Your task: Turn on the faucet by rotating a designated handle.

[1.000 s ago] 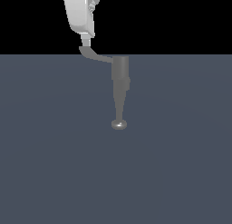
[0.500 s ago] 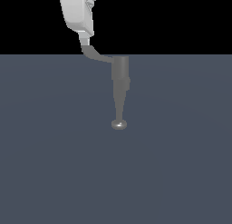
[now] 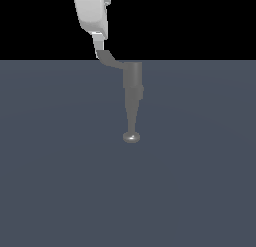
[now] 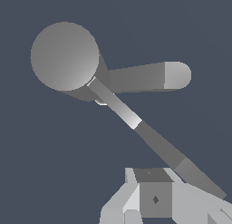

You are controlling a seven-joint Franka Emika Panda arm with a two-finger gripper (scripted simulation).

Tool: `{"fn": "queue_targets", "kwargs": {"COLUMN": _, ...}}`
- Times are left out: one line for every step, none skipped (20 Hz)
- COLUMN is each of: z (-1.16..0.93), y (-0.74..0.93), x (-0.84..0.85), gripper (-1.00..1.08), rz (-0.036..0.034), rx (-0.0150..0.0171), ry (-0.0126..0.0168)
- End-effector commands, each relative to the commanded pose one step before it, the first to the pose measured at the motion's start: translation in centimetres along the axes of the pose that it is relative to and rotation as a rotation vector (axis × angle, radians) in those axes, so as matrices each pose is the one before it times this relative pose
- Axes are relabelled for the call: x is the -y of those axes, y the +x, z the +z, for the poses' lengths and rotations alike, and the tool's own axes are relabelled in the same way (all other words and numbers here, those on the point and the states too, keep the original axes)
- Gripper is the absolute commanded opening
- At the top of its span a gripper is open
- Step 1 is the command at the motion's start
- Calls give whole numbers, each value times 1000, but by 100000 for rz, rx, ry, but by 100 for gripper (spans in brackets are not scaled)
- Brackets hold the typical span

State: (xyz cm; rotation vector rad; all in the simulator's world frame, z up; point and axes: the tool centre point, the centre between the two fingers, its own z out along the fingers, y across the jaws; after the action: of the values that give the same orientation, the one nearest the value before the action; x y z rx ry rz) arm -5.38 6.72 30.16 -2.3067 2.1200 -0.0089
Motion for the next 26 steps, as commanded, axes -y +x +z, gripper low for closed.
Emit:
{"fn": "queue_targets", "kwargs": {"z": 105, "y": 1404, "x": -930, "gripper": -100, "rz": 1214, "rx": -121, "ry": -522}}
{"fn": "queue_targets", "kwargs": {"z": 26, "y": 285, "x": -297, "gripper": -100, "rz": -4, "rx": -4, "ry": -69}}
{"fn": "queue_targets", "kwargs": {"z": -9, "y": 289, "x": -318, "gripper": -100, "rz": 0, "rx": 0, "ry": 0}}
{"fn": "queue_targets", "kwargs": {"z": 25, "y": 287, "x": -299, "gripper": -100, "rz": -3, "rx": -5, "ry": -69}}
{"fn": "queue_targets", "kwargs": {"z": 25, "y": 288, "x": -300, "gripper": -100, "rz": -3, "rx": -5, "ry": -69}}
{"fn": "queue_targets", "kwargs": {"z": -9, "y": 293, "x": -321, "gripper": -100, "rz": 0, "rx": 0, "ry": 0}}
{"fn": "queue_targets", "kwargs": {"z": 24, "y": 291, "x": -301, "gripper": -100, "rz": -2, "rx": -7, "ry": -69}}
{"fn": "queue_targets", "kwargs": {"z": -10, "y": 295, "x": -323, "gripper": -100, "rz": 0, "rx": 0, "ry": 0}}
{"fn": "queue_targets", "kwargs": {"z": 23, "y": 294, "x": -303, "gripper": -100, "rz": -1, "rx": -8, "ry": -69}}
{"fn": "queue_targets", "kwargs": {"z": 22, "y": 295, "x": -304, "gripper": -100, "rz": 0, "rx": -9, "ry": -68}}
{"fn": "queue_targets", "kwargs": {"z": -11, "y": 300, "x": -325, "gripper": -100, "rz": 0, "rx": 0, "ry": 0}}
{"fn": "queue_targets", "kwargs": {"z": 20, "y": 300, "x": -305, "gripper": -100, "rz": 3, "rx": -13, "ry": -68}}
{"fn": "queue_targets", "kwargs": {"z": 0, "y": 0, "x": 0, "gripper": -100, "rz": 0, "rx": 0, "ry": 0}}
{"fn": "queue_targets", "kwargs": {"z": -261, "y": -776, "x": 506, "gripper": -100, "rz": -946, "rx": 36, "ry": 814}}
{"fn": "queue_targets", "kwargs": {"z": 22, "y": 638, "x": -15, "gripper": -100, "rz": 73, "rx": -3, "ry": -65}}
{"fn": "queue_targets", "kwargs": {"z": 13, "y": 626, "x": -19, "gripper": -100, "rz": 52, "rx": -2, "ry": -46}}
{"fn": "queue_targets", "kwargs": {"z": 22, "y": 634, "x": -14, "gripper": -100, "rz": 73, "rx": -3, "ry": -64}}
{"fn": "queue_targets", "kwargs": {"z": 13, "y": 621, "x": -18, "gripper": -100, "rz": 52, "rx": -3, "ry": -46}}
{"fn": "queue_targets", "kwargs": {"z": 13, "y": 618, "x": -18, "gripper": -100, "rz": 52, "rx": -3, "ry": -45}}
{"fn": "queue_targets", "kwargs": {"z": 22, "y": 625, "x": -12, "gripper": -100, "rz": 73, "rx": -4, "ry": -64}}
{"fn": "queue_targets", "kwargs": {"z": 22, "y": 621, "x": -12, "gripper": -100, "rz": 73, "rx": -4, "ry": -64}}
{"fn": "queue_targets", "kwargs": {"z": -8, "y": 584, "x": -26, "gripper": -100, "rz": 0, "rx": 0, "ry": 0}}
{"fn": "queue_targets", "kwargs": {"z": 34, "y": 627, "x": -5, "gripper": -100, "rz": 104, "rx": -6, "ry": -91}}
{"fn": "queue_targets", "kwargs": {"z": 22, "y": 609, "x": -10, "gripper": -100, "rz": 74, "rx": -4, "ry": -64}}
{"fn": "queue_targets", "kwargs": {"z": -8, "y": 571, "x": -23, "gripper": -100, "rz": 0, "rx": 0, "ry": 0}}
{"fn": "queue_targets", "kwargs": {"z": 34, "y": 613, "x": -3, "gripper": -100, "rz": 104, "rx": -6, "ry": -91}}
